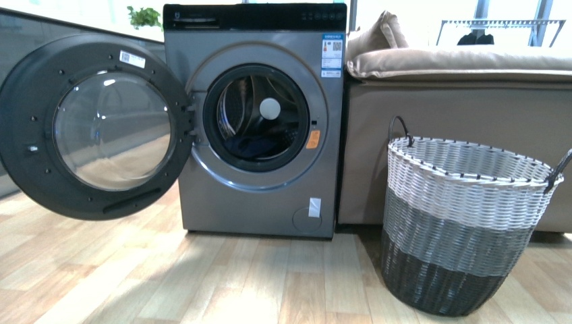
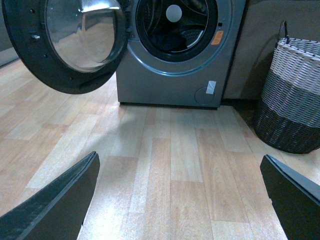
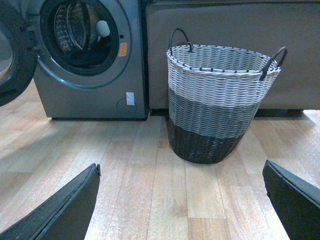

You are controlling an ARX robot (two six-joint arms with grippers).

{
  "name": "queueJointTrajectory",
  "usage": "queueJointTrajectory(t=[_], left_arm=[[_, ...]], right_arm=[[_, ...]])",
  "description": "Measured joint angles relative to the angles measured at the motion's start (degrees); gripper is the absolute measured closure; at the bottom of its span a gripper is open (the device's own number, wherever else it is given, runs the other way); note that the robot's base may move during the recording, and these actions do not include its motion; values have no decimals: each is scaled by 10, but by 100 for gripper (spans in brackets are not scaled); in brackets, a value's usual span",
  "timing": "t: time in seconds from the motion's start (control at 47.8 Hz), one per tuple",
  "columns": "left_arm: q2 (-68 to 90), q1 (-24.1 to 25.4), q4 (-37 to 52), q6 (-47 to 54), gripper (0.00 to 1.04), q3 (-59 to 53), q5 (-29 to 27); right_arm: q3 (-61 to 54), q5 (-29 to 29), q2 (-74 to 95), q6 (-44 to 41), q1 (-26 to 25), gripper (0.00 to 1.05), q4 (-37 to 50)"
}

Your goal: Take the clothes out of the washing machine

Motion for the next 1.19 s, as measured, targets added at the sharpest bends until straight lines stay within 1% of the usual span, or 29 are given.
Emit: queueJointTrajectory(t=[1.194], left_arm=[[0,0,0,0,7,0,0]], right_arm=[[0,0,0,0,0,7,0]])
